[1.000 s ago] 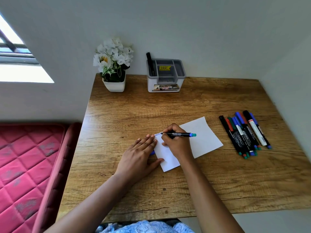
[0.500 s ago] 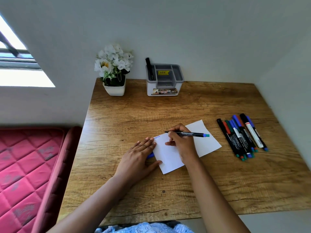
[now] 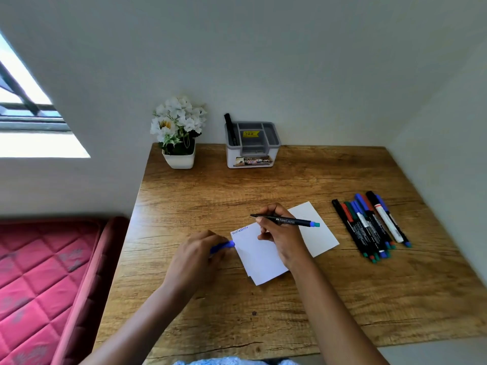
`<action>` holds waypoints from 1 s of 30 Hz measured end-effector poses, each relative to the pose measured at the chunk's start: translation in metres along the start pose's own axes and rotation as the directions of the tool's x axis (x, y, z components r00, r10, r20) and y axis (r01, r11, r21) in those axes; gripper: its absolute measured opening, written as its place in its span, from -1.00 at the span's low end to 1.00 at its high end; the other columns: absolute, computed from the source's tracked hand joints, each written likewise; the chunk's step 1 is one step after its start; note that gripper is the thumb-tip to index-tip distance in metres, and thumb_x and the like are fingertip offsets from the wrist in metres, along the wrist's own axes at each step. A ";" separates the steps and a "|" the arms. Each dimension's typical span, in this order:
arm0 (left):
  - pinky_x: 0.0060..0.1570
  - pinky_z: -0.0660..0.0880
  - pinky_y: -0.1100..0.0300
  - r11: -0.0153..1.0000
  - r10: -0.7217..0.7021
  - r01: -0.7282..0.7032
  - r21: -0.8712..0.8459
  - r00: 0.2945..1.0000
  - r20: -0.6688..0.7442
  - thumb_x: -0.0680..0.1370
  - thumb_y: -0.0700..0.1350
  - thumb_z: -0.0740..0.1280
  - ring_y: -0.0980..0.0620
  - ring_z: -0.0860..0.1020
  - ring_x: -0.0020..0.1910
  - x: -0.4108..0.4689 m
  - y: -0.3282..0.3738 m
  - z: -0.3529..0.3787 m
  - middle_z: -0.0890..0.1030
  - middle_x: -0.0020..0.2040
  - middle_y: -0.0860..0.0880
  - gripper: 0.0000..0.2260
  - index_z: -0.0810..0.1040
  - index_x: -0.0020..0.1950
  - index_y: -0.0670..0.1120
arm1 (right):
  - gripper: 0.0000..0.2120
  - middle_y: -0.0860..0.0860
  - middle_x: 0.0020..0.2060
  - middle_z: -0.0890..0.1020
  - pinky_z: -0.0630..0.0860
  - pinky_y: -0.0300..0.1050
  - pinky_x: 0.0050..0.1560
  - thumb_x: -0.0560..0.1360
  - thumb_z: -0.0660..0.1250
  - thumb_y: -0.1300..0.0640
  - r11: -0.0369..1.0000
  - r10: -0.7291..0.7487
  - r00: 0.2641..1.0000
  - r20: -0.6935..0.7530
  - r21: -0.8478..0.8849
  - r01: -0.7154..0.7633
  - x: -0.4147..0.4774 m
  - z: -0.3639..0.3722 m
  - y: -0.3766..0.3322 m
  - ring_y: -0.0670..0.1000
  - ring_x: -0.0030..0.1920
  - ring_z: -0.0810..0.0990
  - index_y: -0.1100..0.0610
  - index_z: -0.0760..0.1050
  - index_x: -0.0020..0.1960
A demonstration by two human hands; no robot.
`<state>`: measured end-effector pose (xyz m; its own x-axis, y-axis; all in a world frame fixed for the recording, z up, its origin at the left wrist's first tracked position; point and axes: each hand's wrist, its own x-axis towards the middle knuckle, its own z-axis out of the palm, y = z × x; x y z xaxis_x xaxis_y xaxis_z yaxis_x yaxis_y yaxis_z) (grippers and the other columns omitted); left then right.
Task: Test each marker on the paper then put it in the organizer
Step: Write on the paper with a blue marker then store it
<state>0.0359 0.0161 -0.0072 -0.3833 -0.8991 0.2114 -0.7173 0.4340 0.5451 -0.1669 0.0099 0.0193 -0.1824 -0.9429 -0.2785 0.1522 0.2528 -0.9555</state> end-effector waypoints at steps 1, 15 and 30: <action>-0.26 0.48 0.28 0.993 -0.082 0.078 -0.083 0.996 -0.045 0.46 -0.08 0.47 0.19 0.56 -0.23 0.004 0.005 -0.004 0.63 -0.14 0.15 -0.85 0.66 0.02 0.05 | -0.89 0.01 -0.30 0.61 0.61 -0.19 -0.28 0.47 0.36 0.33 1.000 -0.006 1.000 0.003 0.009 0.006 -0.003 0.000 -0.003 -0.09 -0.29 0.58 0.15 0.56 -0.08; -0.03 0.60 0.07 -0.369 -0.434 0.320 -0.872 0.771 0.467 0.62 -0.18 0.15 -0.04 0.64 0.05 0.055 0.063 -0.040 0.65 0.08 -0.20 -0.89 0.40 0.07 -0.19 | -0.96 0.19 -0.15 0.68 0.64 -0.09 -0.28 0.50 0.33 0.24 0.964 -0.267 0.961 -0.067 -0.031 0.266 -0.039 0.008 -0.042 0.09 -0.20 0.70 0.15 0.48 -0.09; -0.16 0.61 0.18 -0.298 -0.251 0.398 -0.867 0.844 0.474 0.51 -0.12 0.28 -0.01 0.67 -0.15 0.054 0.075 -0.046 0.68 -0.09 -0.17 -0.75 0.56 0.06 -0.26 | -0.93 -0.18 -0.22 0.66 0.56 -0.30 -0.31 0.44 0.41 0.28 0.882 -0.448 0.894 0.020 -0.150 0.446 -0.042 0.019 -0.045 -0.10 -0.20 0.66 0.18 0.56 -0.10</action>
<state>-0.0115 -0.0025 0.0826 -0.4190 -0.8406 -0.3431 0.5658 -0.5373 0.6254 -0.1476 0.0341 0.0759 -0.2118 -0.9603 0.1816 -0.0925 -0.1653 -0.9819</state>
